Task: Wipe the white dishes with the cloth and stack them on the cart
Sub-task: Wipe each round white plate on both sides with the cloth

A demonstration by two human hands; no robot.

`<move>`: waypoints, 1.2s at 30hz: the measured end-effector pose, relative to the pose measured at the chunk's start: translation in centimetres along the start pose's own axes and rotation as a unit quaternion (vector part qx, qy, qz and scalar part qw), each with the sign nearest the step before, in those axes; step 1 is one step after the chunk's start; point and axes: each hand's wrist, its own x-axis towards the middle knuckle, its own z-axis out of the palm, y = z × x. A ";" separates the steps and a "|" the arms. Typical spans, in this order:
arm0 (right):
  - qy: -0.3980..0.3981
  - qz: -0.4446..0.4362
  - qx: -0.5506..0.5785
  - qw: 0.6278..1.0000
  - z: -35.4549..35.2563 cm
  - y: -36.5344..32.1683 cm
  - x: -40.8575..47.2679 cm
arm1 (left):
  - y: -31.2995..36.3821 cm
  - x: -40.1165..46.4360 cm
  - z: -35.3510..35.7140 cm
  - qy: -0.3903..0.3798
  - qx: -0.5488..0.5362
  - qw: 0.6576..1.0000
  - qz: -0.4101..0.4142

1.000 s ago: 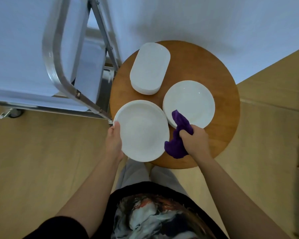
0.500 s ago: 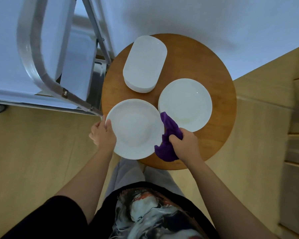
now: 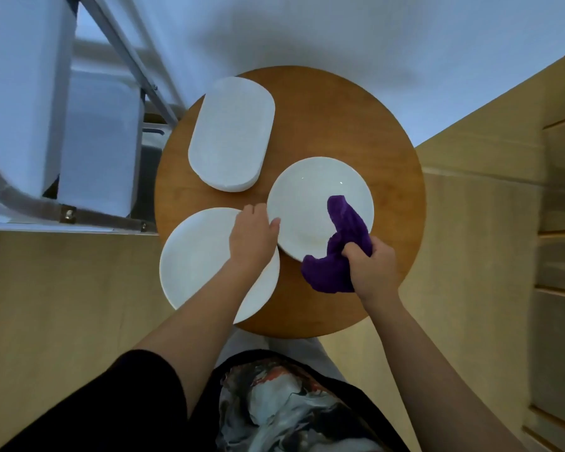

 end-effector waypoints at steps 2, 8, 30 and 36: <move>0.004 0.003 0.012 1.000 -0.8 0.2 0.6 | 1.0 1.7 0.2 -0.026 0.043 0.999 -0.014; 0.000 0.016 0.028 0.999 -2.5 1.0 1.9 | 1.2 5.0 0.1 -0.092 0.090 0.991 -0.043; 0.002 0.092 0.132 0.987 -6.1 0.5 1.3 | 4.7 0.6 -1.4 -0.097 -0.470 0.850 -0.215; -0.121 0.034 0.150 0.981 -6.6 -3.5 -0.4 | 7.1 -2.6 -4.3 -0.080 -0.552 0.799 -0.223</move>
